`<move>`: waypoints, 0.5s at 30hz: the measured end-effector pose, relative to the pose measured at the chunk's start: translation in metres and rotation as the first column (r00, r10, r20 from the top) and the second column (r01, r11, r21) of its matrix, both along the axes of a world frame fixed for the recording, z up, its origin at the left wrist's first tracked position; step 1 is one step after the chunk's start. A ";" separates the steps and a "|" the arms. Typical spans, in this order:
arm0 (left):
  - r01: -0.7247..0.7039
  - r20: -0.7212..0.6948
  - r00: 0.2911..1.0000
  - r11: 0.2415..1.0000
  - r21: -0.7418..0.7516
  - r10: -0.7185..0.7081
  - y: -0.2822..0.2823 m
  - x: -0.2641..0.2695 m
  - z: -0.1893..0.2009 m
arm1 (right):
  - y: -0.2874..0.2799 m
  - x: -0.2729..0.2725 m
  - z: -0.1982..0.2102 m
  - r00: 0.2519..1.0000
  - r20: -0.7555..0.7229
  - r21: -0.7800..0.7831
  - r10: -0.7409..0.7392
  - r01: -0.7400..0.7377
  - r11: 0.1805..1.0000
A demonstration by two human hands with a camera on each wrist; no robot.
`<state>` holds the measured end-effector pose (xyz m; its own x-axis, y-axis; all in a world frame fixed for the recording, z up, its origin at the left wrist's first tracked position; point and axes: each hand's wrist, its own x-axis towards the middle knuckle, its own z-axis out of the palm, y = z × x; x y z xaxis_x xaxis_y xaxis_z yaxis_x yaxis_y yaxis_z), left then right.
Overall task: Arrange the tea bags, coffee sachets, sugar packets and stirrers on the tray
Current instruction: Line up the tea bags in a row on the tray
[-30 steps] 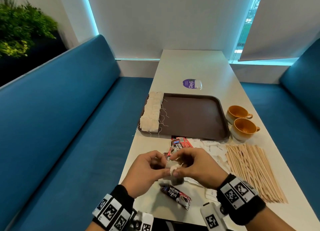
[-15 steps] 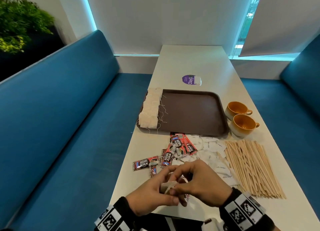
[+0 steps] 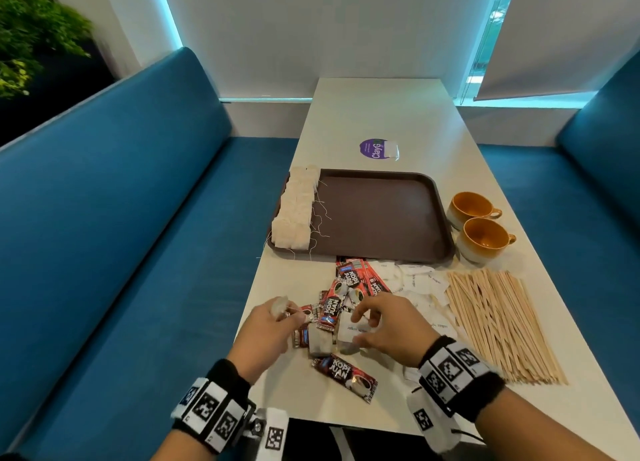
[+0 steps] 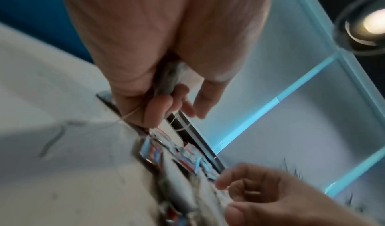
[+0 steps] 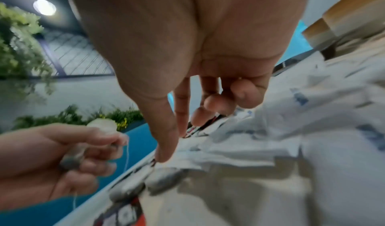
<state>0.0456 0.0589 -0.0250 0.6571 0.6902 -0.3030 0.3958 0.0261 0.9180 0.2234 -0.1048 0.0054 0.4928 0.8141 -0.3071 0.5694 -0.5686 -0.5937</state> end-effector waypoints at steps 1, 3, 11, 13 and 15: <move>0.062 -0.078 0.996 0.989 0.138 -0.052 0.000 0.002 0.002 | 0.001 -0.001 -0.002 0.998 0.043 -0.046 0.038 -0.036 0.998; 0.158 -0.199 0.975 0.944 0.290 -0.102 -0.005 0.007 0.005 | 0.001 0.001 -0.004 0.992 0.107 -0.099 0.072 -0.062 0.993; 0.247 -0.404 0.910 0.910 0.332 -0.099 -0.023 0.018 -0.013 | 0.005 0.007 -0.013 0.977 0.214 -0.064 -0.019 0.034 0.997; 0.246 -0.399 0.909 0.926 0.286 -0.118 -0.022 0.016 -0.015 | 0.007 0.004 -0.015 0.976 0.217 -0.063 0.001 0.013 0.998; 0.262 -0.394 0.908 0.930 0.259 -0.146 -0.020 0.014 -0.016 | 0.010 0.000 -0.016 0.979 0.198 -0.081 0.040 -0.024 0.996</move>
